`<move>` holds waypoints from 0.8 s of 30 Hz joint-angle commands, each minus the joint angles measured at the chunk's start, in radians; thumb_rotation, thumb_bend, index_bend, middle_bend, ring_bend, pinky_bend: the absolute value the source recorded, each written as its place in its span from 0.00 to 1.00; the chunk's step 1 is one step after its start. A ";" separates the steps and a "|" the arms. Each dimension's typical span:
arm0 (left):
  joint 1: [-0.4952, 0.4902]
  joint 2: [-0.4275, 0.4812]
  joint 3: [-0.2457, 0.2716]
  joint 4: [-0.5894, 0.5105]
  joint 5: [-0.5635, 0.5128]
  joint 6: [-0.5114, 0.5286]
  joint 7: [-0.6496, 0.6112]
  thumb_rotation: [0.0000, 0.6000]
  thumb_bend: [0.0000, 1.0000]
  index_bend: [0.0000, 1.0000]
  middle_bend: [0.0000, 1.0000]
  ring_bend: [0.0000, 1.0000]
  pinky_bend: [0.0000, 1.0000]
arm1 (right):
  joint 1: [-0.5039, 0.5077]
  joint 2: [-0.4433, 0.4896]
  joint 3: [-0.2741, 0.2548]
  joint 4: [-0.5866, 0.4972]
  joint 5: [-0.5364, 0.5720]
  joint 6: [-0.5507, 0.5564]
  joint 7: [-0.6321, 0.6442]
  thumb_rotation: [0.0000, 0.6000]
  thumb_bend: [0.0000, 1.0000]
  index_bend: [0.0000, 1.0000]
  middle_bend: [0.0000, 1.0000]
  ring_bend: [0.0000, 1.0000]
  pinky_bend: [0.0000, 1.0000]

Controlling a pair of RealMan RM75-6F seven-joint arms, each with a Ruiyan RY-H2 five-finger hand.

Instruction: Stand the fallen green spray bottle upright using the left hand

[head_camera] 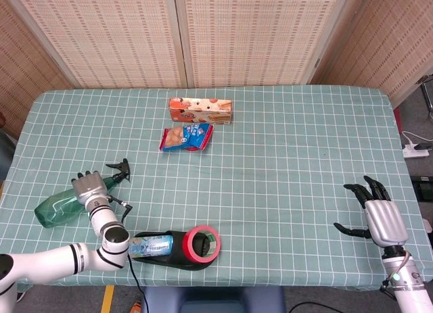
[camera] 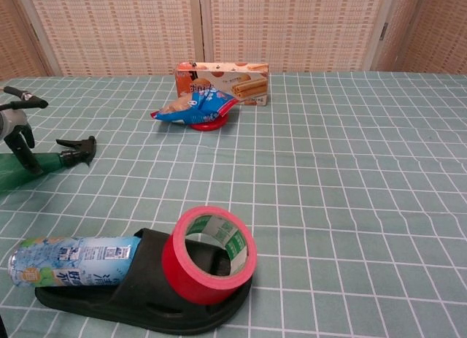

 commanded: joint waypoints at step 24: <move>-0.043 -0.084 -0.126 0.354 -0.154 -0.198 0.122 1.00 0.27 0.27 0.11 0.07 0.19 | -0.010 -0.030 0.008 0.008 0.010 0.033 -0.072 1.00 0.00 0.22 0.23 0.00 0.08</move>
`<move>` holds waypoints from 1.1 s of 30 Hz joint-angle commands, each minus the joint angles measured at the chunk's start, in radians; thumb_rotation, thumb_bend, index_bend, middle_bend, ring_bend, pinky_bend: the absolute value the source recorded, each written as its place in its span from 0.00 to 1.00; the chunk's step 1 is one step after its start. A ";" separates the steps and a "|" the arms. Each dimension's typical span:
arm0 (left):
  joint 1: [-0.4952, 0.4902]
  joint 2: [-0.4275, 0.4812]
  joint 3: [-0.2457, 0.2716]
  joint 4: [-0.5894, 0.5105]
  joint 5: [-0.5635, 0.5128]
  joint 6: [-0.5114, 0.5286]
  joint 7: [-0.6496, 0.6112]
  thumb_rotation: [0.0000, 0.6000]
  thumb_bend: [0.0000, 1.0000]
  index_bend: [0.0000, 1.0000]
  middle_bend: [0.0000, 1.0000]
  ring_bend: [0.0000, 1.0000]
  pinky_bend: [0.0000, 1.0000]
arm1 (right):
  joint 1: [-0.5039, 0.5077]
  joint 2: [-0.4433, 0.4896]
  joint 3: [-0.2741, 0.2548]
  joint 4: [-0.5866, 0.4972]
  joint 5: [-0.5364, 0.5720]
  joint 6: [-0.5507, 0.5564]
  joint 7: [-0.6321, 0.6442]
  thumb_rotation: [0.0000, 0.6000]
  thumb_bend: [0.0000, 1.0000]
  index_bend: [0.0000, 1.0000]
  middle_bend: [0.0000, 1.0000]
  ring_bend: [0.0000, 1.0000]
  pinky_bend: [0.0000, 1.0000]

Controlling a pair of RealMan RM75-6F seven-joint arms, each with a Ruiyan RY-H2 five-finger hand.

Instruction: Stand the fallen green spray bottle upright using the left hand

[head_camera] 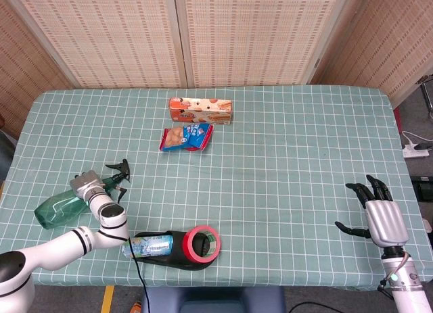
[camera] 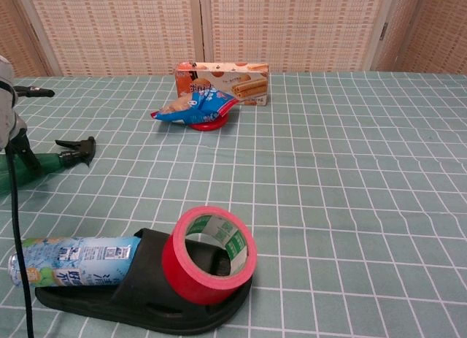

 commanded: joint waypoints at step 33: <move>0.179 0.255 -0.111 -0.403 0.761 0.032 -0.829 1.00 0.48 0.81 0.47 0.34 0.26 | -0.002 -0.012 0.005 0.001 0.004 0.008 -0.032 1.00 0.00 0.22 0.23 0.00 0.11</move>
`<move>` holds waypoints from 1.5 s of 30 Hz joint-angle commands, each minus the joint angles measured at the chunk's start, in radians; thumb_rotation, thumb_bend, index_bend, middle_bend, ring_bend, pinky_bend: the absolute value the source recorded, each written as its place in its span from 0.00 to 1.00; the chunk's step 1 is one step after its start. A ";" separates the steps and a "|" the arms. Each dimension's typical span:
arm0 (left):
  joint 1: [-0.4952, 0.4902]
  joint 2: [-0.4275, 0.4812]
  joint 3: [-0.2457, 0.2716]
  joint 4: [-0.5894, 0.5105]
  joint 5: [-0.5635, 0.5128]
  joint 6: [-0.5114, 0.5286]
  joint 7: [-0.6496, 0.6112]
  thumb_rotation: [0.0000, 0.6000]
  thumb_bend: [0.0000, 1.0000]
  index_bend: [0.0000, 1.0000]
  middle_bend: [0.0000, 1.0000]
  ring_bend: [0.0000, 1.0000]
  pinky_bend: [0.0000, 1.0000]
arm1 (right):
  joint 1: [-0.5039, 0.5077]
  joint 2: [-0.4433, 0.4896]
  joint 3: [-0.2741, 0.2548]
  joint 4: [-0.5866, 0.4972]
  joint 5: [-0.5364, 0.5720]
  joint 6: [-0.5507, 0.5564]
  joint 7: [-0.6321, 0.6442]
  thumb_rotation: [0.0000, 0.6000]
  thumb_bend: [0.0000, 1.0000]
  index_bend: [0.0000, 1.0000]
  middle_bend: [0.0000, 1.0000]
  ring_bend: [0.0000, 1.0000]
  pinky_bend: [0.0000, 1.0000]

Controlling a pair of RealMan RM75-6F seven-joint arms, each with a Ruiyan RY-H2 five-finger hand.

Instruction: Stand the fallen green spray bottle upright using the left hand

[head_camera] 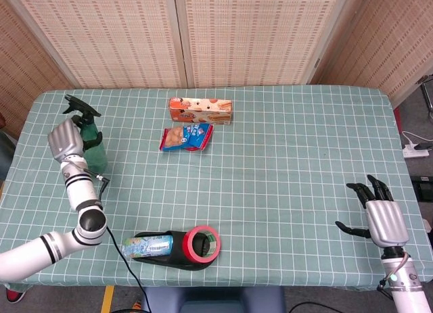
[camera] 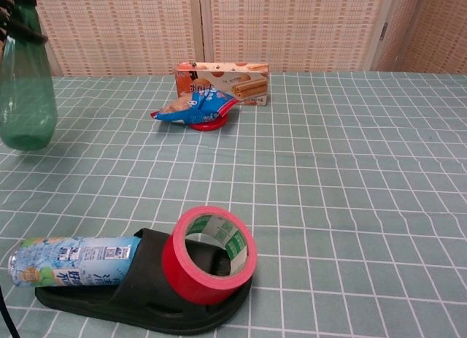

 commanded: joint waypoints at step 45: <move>0.037 -0.135 0.150 0.311 0.304 -0.223 -0.455 1.00 0.33 0.48 0.37 0.25 0.11 | 0.002 -0.015 0.004 0.003 -0.003 0.008 -0.029 1.00 0.00 0.21 0.23 0.00 0.12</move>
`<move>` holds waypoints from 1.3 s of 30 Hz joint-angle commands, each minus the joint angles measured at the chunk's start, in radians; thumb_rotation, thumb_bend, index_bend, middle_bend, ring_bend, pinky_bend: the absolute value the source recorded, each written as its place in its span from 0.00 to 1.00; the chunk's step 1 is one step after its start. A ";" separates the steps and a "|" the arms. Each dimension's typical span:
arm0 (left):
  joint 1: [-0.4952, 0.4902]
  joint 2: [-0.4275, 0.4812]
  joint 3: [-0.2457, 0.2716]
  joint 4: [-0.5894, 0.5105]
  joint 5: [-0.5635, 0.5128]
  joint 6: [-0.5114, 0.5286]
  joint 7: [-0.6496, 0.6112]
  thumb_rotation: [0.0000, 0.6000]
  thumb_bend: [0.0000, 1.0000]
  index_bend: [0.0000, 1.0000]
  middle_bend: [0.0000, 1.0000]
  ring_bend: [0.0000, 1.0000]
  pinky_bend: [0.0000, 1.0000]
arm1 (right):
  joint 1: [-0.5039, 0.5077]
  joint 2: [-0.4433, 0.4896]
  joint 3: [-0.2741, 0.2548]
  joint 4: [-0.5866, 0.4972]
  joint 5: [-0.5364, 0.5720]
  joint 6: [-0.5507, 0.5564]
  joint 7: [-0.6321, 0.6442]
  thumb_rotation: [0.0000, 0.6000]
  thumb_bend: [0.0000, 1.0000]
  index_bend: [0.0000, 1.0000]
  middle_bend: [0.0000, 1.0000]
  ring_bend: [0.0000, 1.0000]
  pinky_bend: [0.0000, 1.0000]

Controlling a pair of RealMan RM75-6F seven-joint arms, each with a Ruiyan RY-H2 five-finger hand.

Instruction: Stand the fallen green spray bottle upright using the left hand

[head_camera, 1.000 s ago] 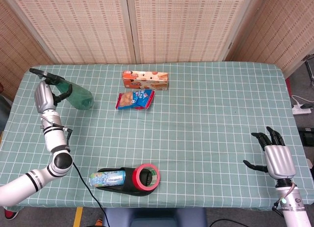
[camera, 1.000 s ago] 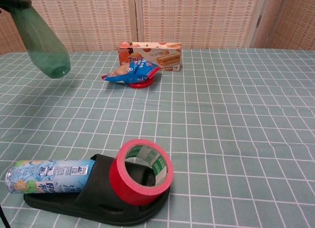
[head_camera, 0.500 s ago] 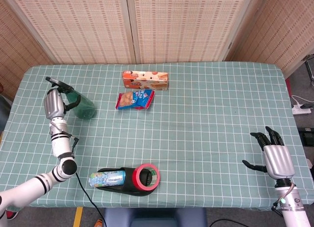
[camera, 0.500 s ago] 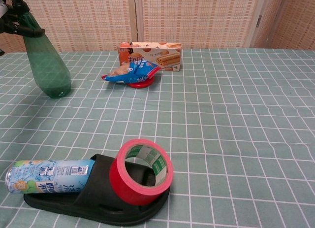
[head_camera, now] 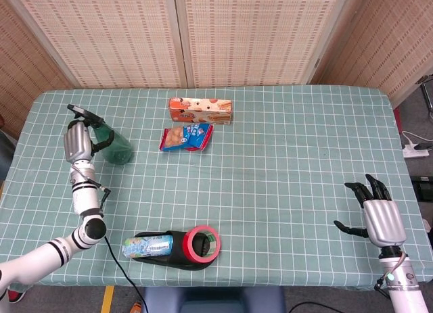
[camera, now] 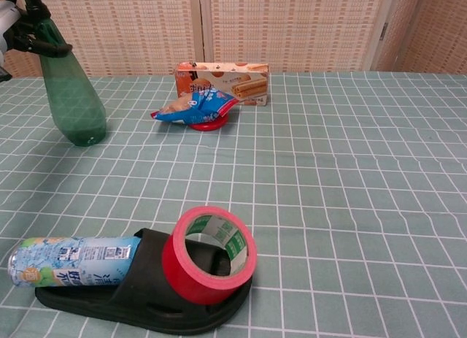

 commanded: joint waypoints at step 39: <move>0.033 0.136 -0.008 -0.126 -0.136 -0.127 -0.033 1.00 0.15 0.00 0.06 0.01 0.03 | 0.002 0.000 -0.001 0.002 -0.005 -0.003 0.006 1.00 0.00 0.23 0.23 0.00 0.13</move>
